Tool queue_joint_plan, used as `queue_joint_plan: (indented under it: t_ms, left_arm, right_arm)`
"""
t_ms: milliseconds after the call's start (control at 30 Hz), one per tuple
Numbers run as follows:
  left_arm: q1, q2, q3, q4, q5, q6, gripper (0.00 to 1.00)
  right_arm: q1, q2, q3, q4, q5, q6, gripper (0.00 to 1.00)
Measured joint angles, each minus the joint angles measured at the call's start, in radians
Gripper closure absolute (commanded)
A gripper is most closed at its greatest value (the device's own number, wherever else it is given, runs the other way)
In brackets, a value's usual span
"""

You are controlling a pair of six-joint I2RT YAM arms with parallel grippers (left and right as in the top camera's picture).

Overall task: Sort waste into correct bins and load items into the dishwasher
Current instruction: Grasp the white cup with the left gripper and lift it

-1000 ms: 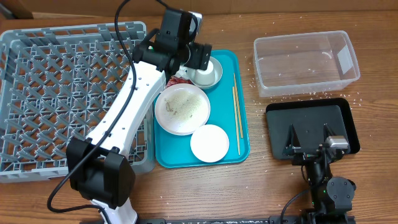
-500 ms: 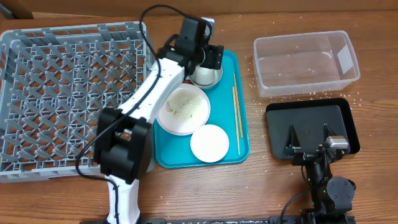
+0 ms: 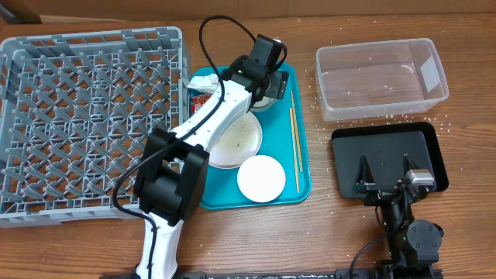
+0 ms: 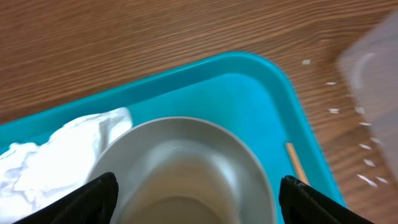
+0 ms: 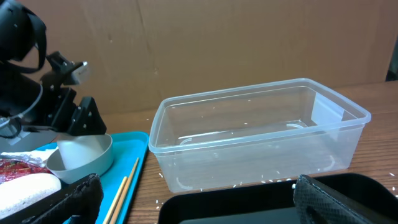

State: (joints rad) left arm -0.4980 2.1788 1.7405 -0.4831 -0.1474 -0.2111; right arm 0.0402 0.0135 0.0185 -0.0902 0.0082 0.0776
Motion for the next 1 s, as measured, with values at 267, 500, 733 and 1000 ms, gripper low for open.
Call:
queue_joint_plan:
  t_ms: [267,500,733,1000]
  left_arm:
    - [0.002,0.015,0.0,-0.027,-0.059,-0.039,0.14]
    - [0.002,0.015,0.0,-0.079,-0.031,-0.077,0.2]
    - [0.002,0.015,0.0,-0.078,-0.02,-0.1,0.36]
    - [0.002,0.015,0.002,-0.079,-0.021,-0.101,0.38]
  right_arm:
    - [0.0,0.0,0.0,0.0,0.0,0.0,0.0]
    - [0.0,0.0,0.0,0.0,0.0,0.0,0.0]
    - [0.0,0.0,0.0,0.0,0.0,0.0,0.0]
    - [0.0,0.0,0.0,0.0,0.0,0.0,0.0]
